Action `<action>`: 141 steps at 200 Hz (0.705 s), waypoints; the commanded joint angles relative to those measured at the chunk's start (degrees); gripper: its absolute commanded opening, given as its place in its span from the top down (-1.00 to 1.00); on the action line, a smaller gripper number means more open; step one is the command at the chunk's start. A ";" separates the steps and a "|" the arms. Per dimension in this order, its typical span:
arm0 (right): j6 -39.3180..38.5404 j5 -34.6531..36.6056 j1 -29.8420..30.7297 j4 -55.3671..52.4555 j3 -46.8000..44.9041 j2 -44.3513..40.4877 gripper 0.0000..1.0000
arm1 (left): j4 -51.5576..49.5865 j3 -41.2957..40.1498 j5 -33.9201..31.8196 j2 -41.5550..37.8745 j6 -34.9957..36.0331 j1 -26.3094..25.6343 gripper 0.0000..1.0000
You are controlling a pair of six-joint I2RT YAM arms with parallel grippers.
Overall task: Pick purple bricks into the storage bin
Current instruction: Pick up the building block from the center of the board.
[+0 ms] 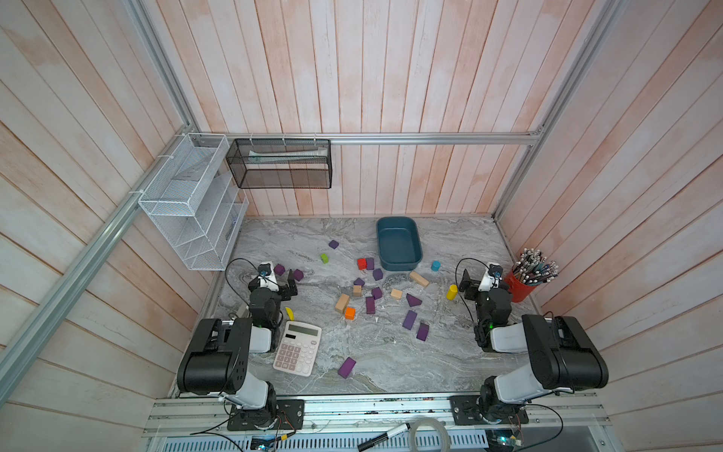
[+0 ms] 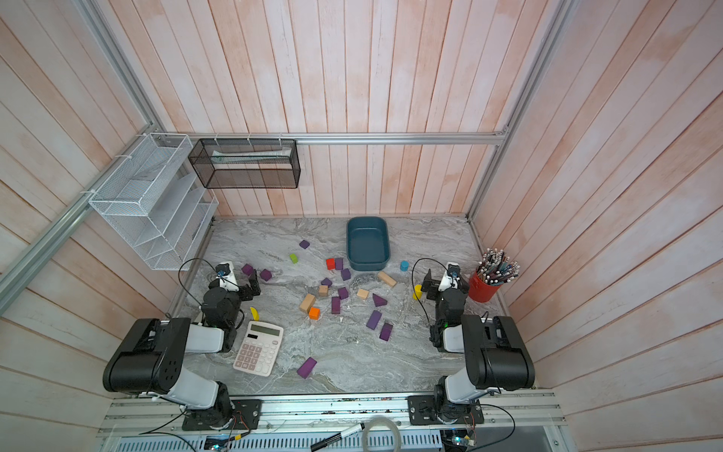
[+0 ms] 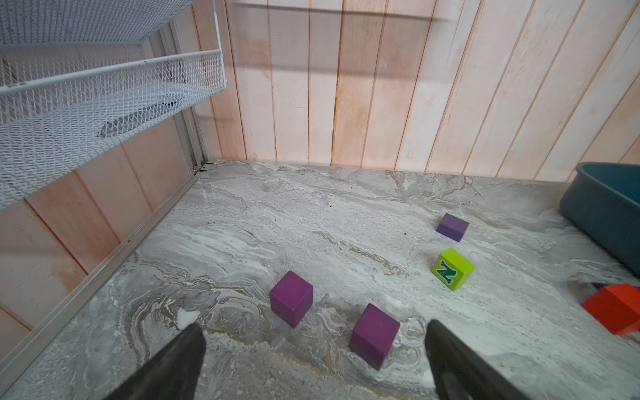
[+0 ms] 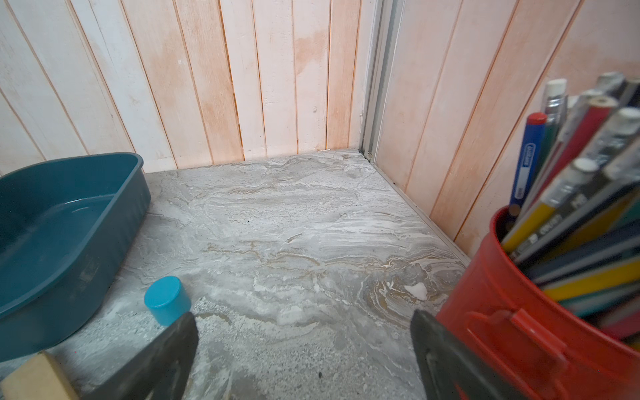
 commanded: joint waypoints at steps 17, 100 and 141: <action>0.09 0.55 0.20 -0.06 0.06 -0.01 -0.96 | 0.28 0.47 -0.47 0.10 -0.43 0.15 -1.00; -0.12 0.41 0.21 -0.08 0.04 -0.21 -0.96 | 0.72 0.16 -0.36 -0.09 -0.44 0.23 -1.00; -0.13 0.36 0.20 -0.01 -0.05 -0.27 -0.95 | 0.30 0.26 -0.15 -0.22 -0.40 0.26 -1.00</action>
